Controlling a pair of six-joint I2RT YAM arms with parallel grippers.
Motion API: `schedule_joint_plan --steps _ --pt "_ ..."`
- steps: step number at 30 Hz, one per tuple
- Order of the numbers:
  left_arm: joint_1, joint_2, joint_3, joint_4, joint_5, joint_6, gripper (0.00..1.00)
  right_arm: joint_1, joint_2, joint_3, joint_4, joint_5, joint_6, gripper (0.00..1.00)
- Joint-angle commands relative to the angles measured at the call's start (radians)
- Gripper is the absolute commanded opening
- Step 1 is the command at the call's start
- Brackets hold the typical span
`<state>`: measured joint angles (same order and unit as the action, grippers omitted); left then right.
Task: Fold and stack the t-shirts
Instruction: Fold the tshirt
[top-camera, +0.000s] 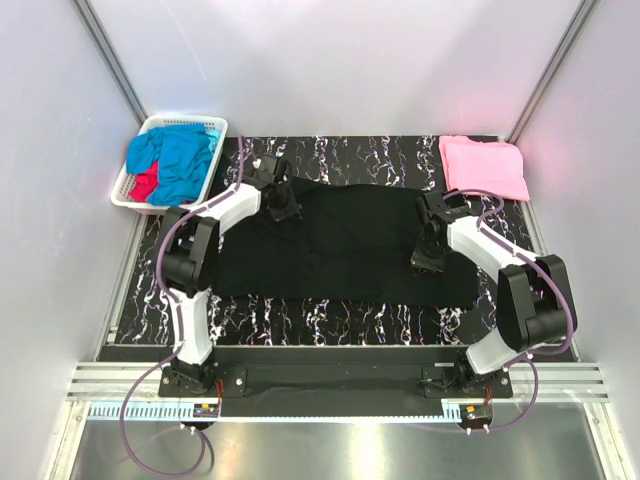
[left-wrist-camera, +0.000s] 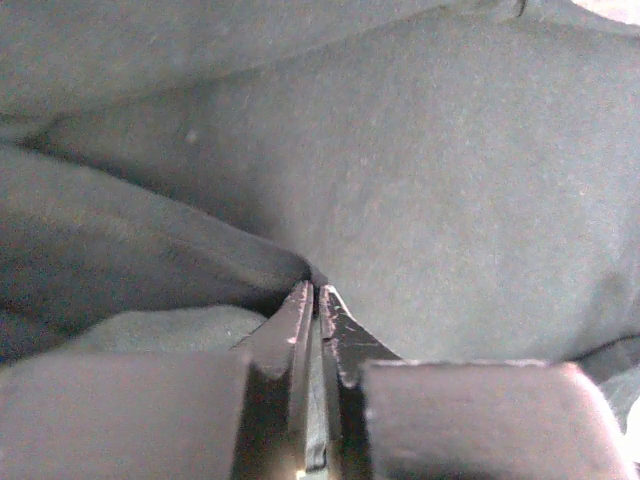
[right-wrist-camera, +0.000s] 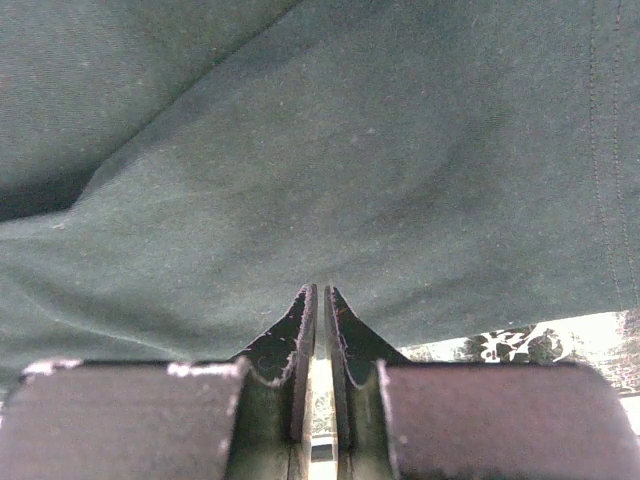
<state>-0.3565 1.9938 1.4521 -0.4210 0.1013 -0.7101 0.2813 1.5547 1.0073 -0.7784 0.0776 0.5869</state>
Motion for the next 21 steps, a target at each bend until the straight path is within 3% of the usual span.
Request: schedule_joint_plan --steps 1,5,12,18,21 --pt "0.002 0.036 0.068 0.039 0.008 0.023 0.15 0.01 0.013 0.034 0.021 0.008 -0.012 0.13" --pt "0.004 0.013 0.057 0.027 -0.032 0.038 0.64 0.009 0.008 0.031 0.028 0.004 -0.012 0.13" --pt "0.004 -0.202 -0.087 0.048 -0.143 0.067 0.81 0.009 -0.008 0.025 0.036 0.002 -0.018 0.13" --pt "0.004 -0.386 -0.217 0.047 -0.186 0.084 0.85 0.009 -0.044 0.007 0.054 0.016 -0.015 0.17" --pt "0.004 -0.432 -0.265 -0.031 -0.209 0.071 0.85 0.01 -0.042 0.013 0.053 0.031 -0.016 0.17"
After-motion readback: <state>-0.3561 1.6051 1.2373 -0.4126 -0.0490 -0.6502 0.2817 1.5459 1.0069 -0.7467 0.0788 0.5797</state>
